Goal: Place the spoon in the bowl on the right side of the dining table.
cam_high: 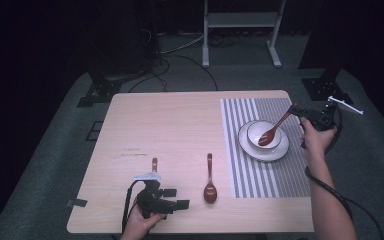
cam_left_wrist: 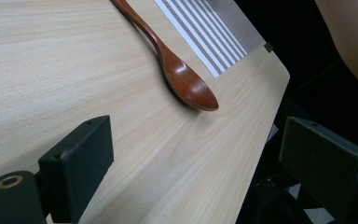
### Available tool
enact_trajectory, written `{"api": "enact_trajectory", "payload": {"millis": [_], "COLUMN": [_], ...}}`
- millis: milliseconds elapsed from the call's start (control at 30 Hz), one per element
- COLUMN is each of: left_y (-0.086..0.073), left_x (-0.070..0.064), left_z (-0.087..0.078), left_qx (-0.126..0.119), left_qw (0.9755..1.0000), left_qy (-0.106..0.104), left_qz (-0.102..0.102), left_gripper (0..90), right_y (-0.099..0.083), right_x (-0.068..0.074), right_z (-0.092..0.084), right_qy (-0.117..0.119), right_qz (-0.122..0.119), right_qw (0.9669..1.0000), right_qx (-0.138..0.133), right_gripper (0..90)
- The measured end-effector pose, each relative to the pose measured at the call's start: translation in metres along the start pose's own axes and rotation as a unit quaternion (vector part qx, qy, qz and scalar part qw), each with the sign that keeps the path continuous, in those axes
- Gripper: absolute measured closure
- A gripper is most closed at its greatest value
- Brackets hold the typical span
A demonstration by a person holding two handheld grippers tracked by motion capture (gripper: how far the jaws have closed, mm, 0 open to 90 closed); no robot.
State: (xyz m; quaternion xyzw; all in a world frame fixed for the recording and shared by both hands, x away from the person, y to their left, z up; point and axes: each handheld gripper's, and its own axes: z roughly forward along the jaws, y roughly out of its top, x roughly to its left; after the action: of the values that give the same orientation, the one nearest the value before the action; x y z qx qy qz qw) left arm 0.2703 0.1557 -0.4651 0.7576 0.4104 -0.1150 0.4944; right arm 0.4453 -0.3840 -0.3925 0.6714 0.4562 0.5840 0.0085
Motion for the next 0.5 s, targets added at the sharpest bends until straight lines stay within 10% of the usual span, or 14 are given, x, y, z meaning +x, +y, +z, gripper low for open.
{"api": "enact_trajectory", "payload": {"millis": [500], "left_y": [0.000], "left_x": [-0.001], "left_z": [0.001], "left_qx": [0.000], "left_qw": [1.0000], "left_qy": [0.000], "left_qz": [-0.002], "left_gripper": [8.7], "right_y": [-0.006], "right_x": [-0.012], "right_z": [0.002], "right_qy": [-0.016], "right_qz": [0.001], "right_qw": [0.9999], "right_qx": [-0.001], "right_gripper": [82.7]}}
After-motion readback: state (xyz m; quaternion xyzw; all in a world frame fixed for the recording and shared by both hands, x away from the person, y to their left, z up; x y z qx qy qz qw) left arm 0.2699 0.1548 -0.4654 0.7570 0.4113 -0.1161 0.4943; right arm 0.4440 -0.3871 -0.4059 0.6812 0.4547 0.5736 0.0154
